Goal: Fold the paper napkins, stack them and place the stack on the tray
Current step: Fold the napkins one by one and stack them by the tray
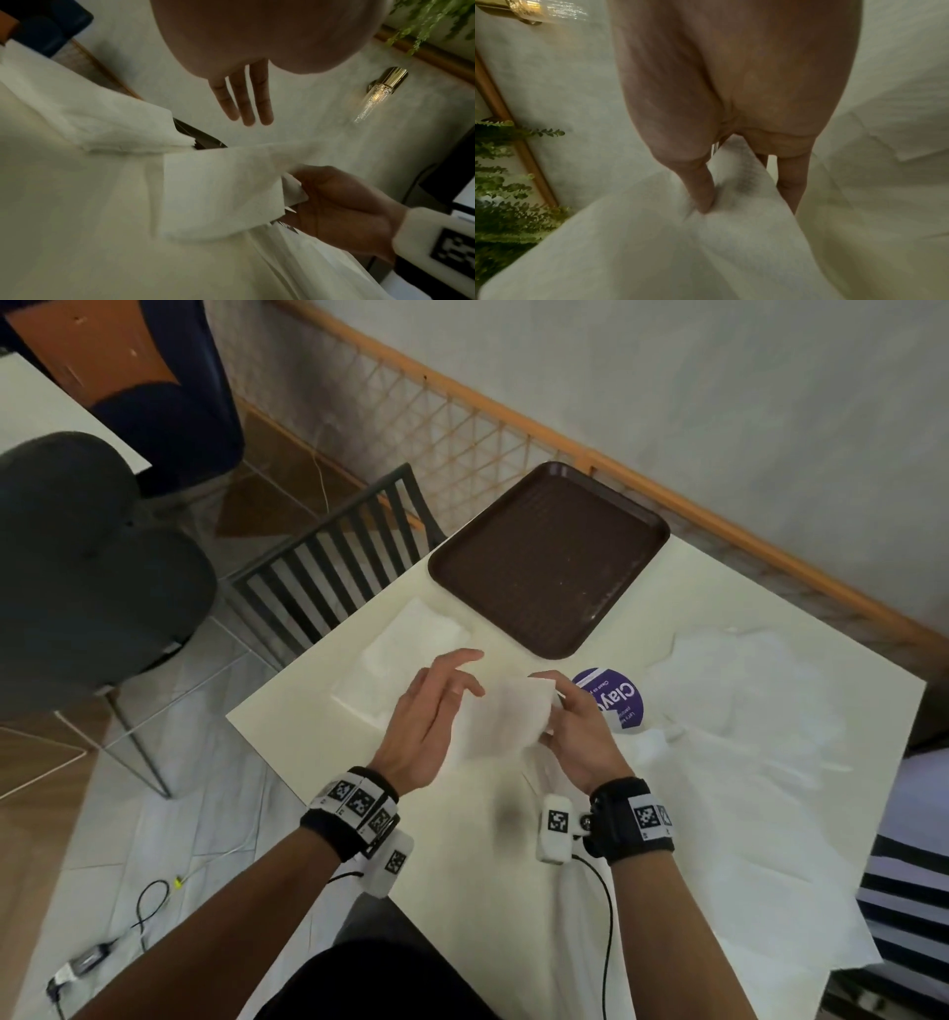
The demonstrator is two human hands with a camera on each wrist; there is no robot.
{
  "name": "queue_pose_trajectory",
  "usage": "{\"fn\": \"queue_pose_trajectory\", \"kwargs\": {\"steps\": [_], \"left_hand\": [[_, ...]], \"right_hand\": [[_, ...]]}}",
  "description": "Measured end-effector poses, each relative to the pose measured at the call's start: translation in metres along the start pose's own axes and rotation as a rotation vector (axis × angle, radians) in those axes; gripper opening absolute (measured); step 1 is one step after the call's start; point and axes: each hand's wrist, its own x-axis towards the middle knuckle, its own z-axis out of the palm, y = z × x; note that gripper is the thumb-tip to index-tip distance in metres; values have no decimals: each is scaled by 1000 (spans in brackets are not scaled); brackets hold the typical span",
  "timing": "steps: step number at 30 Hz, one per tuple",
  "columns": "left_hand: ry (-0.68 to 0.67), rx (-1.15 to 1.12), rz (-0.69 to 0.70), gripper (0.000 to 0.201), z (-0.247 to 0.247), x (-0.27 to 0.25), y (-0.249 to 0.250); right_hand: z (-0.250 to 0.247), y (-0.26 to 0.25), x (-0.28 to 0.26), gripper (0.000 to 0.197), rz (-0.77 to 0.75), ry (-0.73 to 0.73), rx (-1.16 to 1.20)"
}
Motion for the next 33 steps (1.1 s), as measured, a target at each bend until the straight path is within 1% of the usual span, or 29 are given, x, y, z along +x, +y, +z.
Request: {"fn": "queue_pose_trajectory", "kwargs": {"steps": [2, 4, 5, 6, 8, 10, 12, 13, 14, 16, 17, 18, 20, 21, 22, 23, 24, 25, 27, 28, 30, 33], "left_hand": [[-44, 24, -31, 42, -3, 7, -3], [-75, 102, -49, 43, -3, 12, -9], [-105, 149, -64, 49, -4, 15, -14], [-143, 181, -78, 59, -5, 17, -17], [-197, 220, -81, 77, -10, 25, -20], [-224, 262, -45, 82, -17, 35, -21], [-264, 242, -25, 76, -25, 46, -18], [-296, 214, -23, 68, -30, 51, -16], [-323, 182, -17, 57, -34, 56, -14], [-337, 108, -17, 29, -42, 63, -12], [-327, 61, -31, 20, -46, 65, -11], [-309, 2, -55, 18, -50, 67, -12], [-263, -154, -151, 20, -60, 68, -17], [-246, -217, -208, 23, -65, 68, -21], [-225, -244, -253, 26, -70, 68, -25], [-202, -238, -290, 28, -74, 68, -31], [-184, -220, -326, 31, -79, 68, -36], [-168, -201, -359, 34, -82, 68, -43], [-133, -176, -425, 41, -90, 70, -59], [-105, -155, -466, 43, -94, 71, -67], [-43, -64, -521, 40, -102, 72, -87], [-43, 81, -513, 27, -114, 71, -111]], "right_hand": [[1, -7, 1, 24, -28, -19, 0], [3, -14, 3, 24, -40, -52, 36], [3, -17, 4, 21, -51, -82, 46], [3, -21, 5, 19, -61, -106, 41], [3, -29, 7, 19, -82, -144, 5], [4, -40, 9, 21, -99, -192, -45], [6, -53, 11, 20, -122, -258, -92], [9, -60, 12, 19, -126, -286, -111], [13, -66, 15, 17, -130, -302, -119], [21, -77, 21, 12, -139, -301, -92], [26, -81, 24, 10, -137, -278, -40], [32, -84, 30, 14, -105, -226, 31], [45, -89, 43, 34, 66, -82, 177], [50, -90, 49, 46, 151, -35, 206], [56, -90, 55, 55, 204, -12, 194], [64, -89, 60, 56, 214, -11, 152], [72, -86, 65, 51, 187, -18, 93], [81, -81, 68, 51, 144, -19, 32], [99, -66, 80, 70, 58, 54, -124], [108, -59, 88, 74, 32, 120, -192], [129, -47, 102, 69, -3, 215, -289], [148, -33, 120, 57, -4, 266, -464]]}}
